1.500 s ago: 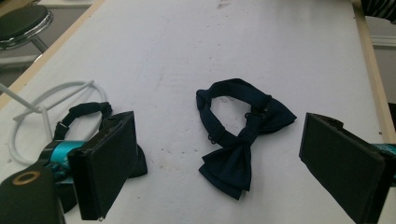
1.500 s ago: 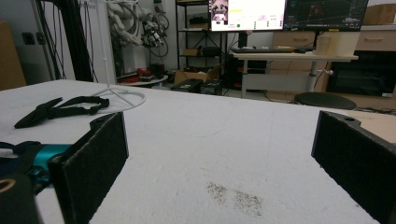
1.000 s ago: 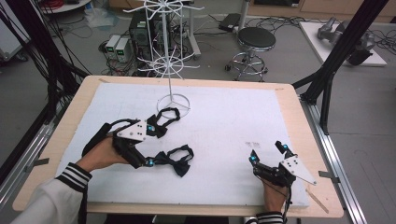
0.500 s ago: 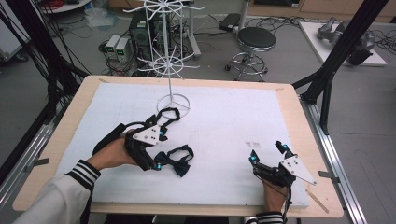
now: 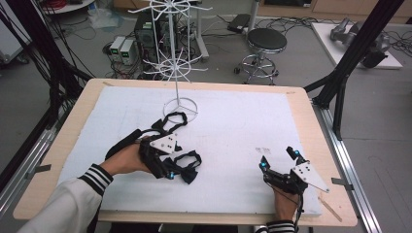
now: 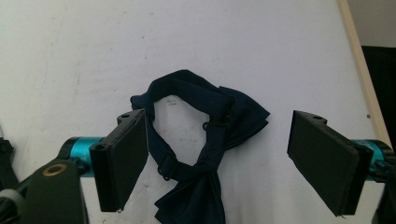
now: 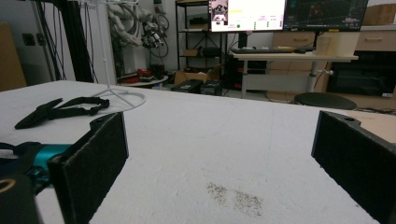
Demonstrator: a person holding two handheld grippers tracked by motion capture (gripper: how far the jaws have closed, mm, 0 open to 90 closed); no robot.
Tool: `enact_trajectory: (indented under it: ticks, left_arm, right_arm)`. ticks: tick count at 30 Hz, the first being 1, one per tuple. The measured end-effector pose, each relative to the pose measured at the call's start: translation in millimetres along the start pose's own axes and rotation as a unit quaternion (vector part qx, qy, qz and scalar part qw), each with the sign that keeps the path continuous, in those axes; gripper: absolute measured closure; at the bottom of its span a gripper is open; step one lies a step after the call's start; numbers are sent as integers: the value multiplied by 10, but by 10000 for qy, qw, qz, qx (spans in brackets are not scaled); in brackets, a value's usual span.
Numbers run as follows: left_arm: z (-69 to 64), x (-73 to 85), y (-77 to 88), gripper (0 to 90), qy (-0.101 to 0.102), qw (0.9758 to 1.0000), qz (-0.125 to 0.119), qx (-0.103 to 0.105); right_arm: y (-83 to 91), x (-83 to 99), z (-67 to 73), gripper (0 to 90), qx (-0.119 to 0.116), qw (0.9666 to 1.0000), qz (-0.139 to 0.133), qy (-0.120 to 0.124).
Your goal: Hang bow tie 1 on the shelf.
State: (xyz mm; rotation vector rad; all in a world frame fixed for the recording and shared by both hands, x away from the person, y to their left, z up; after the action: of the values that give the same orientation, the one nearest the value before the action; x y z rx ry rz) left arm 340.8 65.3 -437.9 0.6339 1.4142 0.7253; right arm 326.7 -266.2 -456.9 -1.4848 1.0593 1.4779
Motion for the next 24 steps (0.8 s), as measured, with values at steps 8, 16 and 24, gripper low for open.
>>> enact_trajectory:
  ticks: [8,16,24]
  left_arm:
    - [-46,3,-103,218,-113,9994,250,194]
    - [-43,65,-239,260,-59,9974,659,285]
    - [-29,148,-347,273,-80,9924,1157,420]
  right_arm:
    - [0,0,0,30,3,10000,-2,-2]
    - [2,-1,2,30,-4,10000,-10,-13]
    - [2,-2,0,30,-5,10000,-15,-19]
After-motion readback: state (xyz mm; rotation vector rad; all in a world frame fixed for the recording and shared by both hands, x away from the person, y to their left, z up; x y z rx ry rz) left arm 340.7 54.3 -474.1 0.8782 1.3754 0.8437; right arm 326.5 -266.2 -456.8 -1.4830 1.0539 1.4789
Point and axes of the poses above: each handheld gripper's, and its own axes: y roughly backward along the jaws, x roughly out of its underside, z roughly to its left, the point moved 8 cm from there along -y, roughly forward along the jaws, and after that the axes turned 3 degrees about y, right-handed, at the moved point
